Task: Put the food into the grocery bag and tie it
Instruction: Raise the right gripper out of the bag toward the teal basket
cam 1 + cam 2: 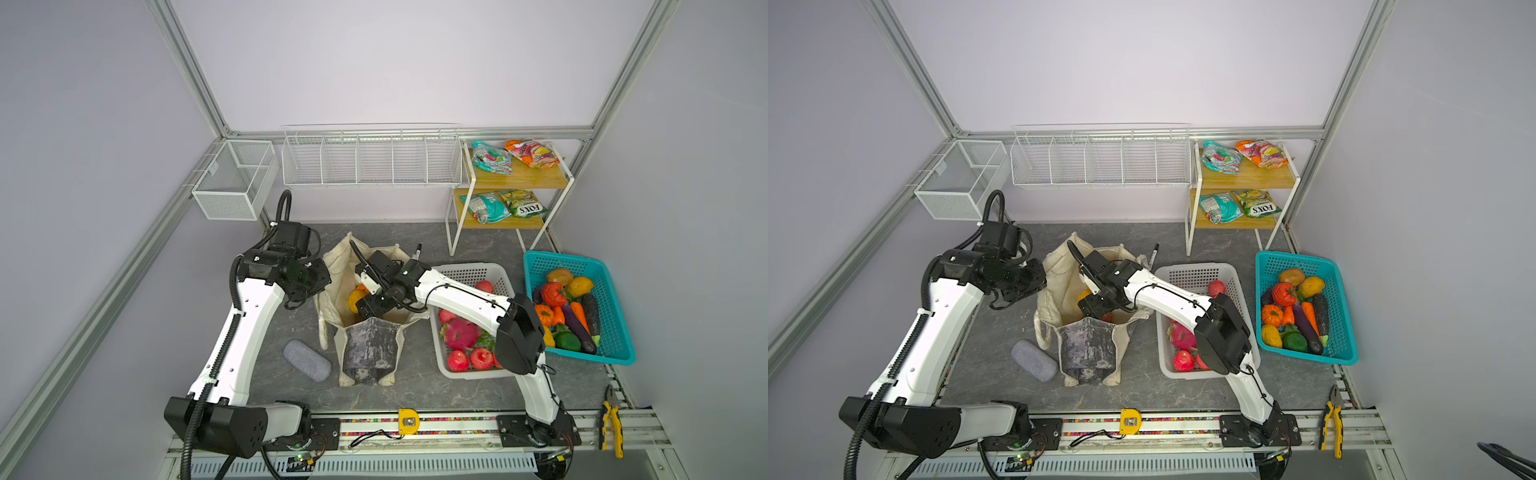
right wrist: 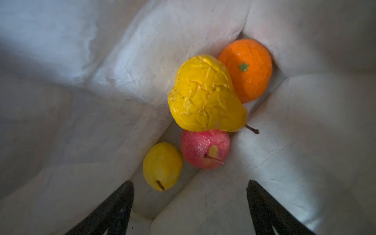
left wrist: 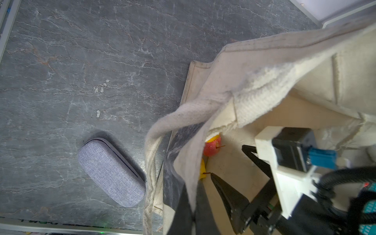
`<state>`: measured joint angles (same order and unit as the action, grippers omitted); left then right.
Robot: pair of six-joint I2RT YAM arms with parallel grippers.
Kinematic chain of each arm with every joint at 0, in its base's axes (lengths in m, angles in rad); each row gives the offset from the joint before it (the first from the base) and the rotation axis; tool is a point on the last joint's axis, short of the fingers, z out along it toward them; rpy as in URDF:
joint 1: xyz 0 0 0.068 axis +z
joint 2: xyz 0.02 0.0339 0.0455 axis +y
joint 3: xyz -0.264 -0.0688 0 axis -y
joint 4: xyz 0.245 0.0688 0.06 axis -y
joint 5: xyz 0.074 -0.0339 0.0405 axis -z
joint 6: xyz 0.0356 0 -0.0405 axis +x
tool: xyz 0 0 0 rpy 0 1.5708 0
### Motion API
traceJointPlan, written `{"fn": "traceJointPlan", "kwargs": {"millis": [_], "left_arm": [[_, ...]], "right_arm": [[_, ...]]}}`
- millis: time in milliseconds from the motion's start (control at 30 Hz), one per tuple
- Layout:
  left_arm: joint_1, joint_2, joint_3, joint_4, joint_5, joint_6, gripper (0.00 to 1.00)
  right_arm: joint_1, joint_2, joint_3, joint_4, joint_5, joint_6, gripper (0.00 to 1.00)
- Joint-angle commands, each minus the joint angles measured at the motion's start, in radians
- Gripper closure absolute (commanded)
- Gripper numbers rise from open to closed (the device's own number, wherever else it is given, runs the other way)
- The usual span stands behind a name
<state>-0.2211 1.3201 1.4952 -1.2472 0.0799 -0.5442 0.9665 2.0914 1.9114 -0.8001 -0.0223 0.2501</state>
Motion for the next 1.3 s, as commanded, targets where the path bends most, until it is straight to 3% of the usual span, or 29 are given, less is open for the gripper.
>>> {"fn": "traceJointPlan", "kwargs": {"millis": [0, 300, 500, 667, 867, 1100, 1267], "left_arm": [[-0.003, -0.022, -0.001, -0.005, 0.001, 0.006, 1.0], [-0.003, -0.017, 0.001, -0.018, 0.001, 0.013, 1.0], [0.0, 0.0, 0.026, -0.032, -0.016, 0.026, 1.0], [0.0, 0.006, 0.023, -0.029, -0.005, 0.026, 1.0], [-0.001, 0.038, 0.048, -0.038, 0.033, 0.034, 1.0], [-0.001, 0.054, 0.074, -0.036, 0.038, 0.032, 1.0], [-0.001, 0.059, 0.08, -0.029, 0.04, 0.027, 1.0]], "right_arm": [[0.004, -0.066, 0.022, 0.018, 0.052, -0.018, 0.12], [-0.035, -0.205, 0.088, 0.052, 0.183, -0.019, 0.12], [-0.121, -0.356, 0.044, 0.123, 0.25, 0.068, 0.12], [-0.201, -0.466, -0.02, 0.125, 0.426, 0.062, 0.12], [-0.411, -0.587, -0.129, 0.056, 0.453, 0.154, 0.12], [-0.753, -0.784, -0.398, 0.1, 0.351, 0.363, 0.12], [-1.005, -0.808, -0.518, 0.075, 0.368, 0.445, 0.12]]}}
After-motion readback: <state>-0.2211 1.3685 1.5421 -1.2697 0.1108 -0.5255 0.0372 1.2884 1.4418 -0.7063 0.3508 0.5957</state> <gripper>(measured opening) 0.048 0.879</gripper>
